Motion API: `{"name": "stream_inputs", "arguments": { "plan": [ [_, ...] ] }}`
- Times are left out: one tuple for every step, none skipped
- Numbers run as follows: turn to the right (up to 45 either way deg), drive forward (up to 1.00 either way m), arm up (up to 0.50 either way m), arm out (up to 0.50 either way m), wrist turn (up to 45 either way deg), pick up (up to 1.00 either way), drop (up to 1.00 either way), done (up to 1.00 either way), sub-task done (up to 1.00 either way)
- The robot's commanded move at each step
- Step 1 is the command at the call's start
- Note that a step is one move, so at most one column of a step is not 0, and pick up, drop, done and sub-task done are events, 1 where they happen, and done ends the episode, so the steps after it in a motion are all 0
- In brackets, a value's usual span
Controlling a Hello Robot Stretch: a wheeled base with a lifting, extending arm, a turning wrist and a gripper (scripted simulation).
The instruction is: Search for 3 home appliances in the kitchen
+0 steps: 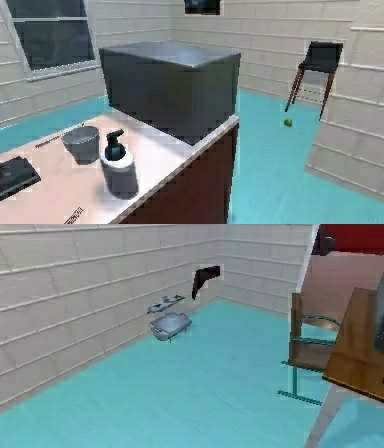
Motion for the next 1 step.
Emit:
{"name": "stream_inputs", "arguments": {
  "plan": [
    [39.0, 0.00, 0.00, 0.00, 0.0, 0.00, 0.00, 0.00, 0.00]
  ]
}}
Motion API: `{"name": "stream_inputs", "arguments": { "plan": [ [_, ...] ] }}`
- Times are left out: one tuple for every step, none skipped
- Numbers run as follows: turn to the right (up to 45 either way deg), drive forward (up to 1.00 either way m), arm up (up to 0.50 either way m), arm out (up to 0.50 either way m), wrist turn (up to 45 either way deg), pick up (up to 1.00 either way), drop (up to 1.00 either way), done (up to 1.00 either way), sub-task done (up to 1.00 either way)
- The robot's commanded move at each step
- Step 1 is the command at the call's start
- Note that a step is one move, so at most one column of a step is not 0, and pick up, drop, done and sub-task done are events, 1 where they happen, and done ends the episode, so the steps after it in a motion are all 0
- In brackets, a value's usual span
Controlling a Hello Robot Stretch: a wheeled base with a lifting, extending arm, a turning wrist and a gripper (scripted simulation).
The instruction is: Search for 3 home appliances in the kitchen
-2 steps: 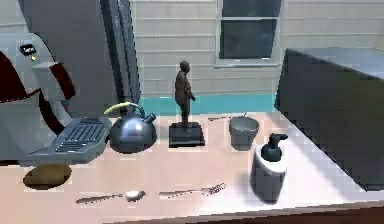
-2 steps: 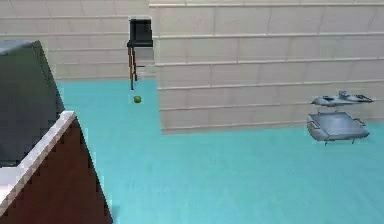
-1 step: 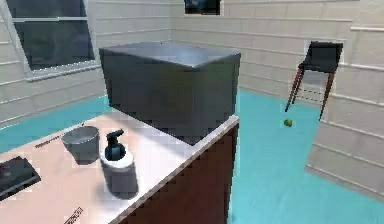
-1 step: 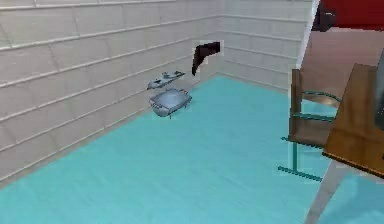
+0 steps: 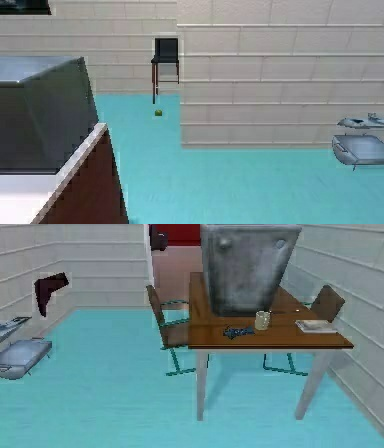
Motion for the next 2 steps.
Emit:
{"name": "stream_inputs", "arguments": {
  "plan": [
    [0.0, 1.00, 0.00, 0.00, 0.0, 0.00, 0.00, 0.00, 0.00],
    [3.0, 0.00, 0.00, 0.00, 0.0, 0.00, 0.00, 0.00, 0.00]
  ]
}}
